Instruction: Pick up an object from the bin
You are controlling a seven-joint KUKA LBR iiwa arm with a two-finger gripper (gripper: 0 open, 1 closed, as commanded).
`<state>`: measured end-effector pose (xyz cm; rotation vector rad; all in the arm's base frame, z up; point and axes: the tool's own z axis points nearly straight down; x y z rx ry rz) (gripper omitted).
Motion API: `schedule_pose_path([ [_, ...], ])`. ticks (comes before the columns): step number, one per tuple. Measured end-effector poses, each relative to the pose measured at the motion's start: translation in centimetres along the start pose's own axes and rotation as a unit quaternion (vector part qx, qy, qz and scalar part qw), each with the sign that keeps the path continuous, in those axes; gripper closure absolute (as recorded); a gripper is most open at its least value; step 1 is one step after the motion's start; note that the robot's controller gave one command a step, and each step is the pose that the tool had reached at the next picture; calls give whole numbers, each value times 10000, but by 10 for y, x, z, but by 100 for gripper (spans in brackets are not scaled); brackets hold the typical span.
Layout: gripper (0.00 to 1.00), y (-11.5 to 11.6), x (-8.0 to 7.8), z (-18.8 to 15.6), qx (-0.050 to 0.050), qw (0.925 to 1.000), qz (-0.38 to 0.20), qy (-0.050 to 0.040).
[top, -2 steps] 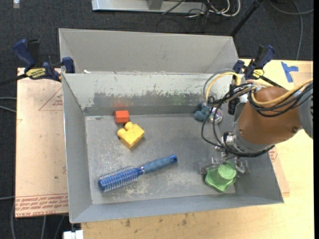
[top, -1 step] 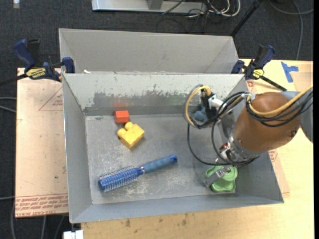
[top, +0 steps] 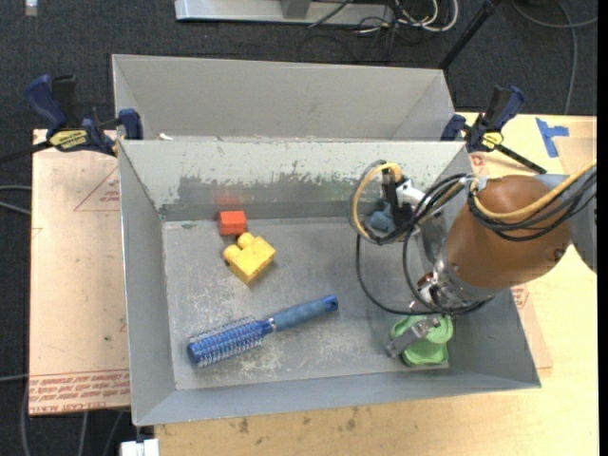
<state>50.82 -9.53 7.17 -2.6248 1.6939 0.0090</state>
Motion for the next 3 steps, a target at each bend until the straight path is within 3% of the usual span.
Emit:
schedule_pose_path([
  [1,0,1,2,1,-15,10000,-5,15],
  [2,100,0,1,0,-6,10000,-5,5],
  [3,100,20,-16,-175,-28,10000,-19,83],
])
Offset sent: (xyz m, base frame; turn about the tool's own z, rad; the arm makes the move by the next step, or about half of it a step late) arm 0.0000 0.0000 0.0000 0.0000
